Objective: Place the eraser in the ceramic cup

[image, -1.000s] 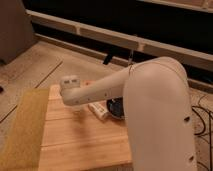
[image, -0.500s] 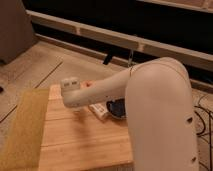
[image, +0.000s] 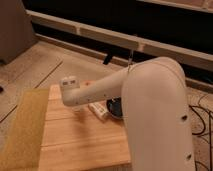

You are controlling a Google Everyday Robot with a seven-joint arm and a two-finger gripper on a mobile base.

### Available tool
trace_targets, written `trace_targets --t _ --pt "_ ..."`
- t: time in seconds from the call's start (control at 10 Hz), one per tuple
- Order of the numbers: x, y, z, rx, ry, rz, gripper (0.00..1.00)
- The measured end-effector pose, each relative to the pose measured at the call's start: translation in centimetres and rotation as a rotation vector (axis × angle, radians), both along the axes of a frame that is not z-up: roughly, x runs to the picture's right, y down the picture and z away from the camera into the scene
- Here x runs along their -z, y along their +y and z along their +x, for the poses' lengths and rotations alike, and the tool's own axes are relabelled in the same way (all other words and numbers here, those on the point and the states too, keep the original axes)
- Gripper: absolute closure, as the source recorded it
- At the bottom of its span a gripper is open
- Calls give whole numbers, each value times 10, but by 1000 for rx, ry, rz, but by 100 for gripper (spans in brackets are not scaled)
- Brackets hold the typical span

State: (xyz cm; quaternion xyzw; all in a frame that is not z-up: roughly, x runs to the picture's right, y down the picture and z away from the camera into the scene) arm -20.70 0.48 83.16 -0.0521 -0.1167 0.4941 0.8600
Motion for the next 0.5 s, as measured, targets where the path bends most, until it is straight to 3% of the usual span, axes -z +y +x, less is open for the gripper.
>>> trace_targets --t 0.5 --pt "-11 18 -2 17 20 -36 100"
